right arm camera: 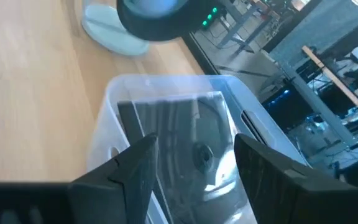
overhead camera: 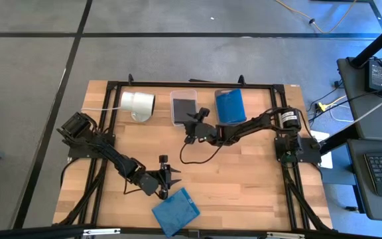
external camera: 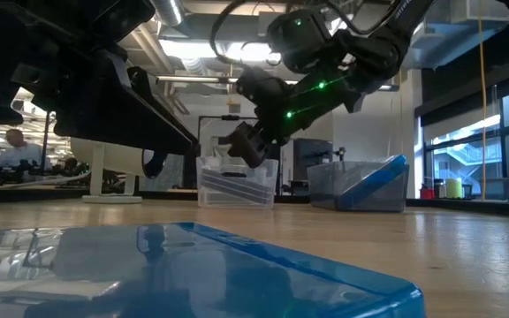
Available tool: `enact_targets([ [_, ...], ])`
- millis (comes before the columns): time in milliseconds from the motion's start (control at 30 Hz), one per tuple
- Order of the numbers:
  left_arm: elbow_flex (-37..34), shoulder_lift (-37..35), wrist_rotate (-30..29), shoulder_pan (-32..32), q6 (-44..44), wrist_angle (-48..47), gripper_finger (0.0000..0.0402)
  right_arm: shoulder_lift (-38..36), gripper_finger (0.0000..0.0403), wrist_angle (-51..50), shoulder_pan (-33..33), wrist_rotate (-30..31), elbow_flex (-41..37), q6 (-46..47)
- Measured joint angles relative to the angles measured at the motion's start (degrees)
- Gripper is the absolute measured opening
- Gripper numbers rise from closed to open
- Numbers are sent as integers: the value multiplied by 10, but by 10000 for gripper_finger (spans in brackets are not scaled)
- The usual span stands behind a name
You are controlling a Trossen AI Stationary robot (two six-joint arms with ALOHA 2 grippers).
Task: Pick & place jewel cases by type
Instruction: Put the blue cd case into the gray bin
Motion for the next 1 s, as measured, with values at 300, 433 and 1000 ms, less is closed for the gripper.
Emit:
enact_targets([
  [300,0,0,1,0,-7,4,150,-78,216,-115,56,-123,0,18],
  [433,0,0,12,0,-34,7,154,-107,216,-179,97,-272,0,3],
  [1000,77,-36,39,-39,125,9,153,-11,216,-64,242,-423,0,26],
])
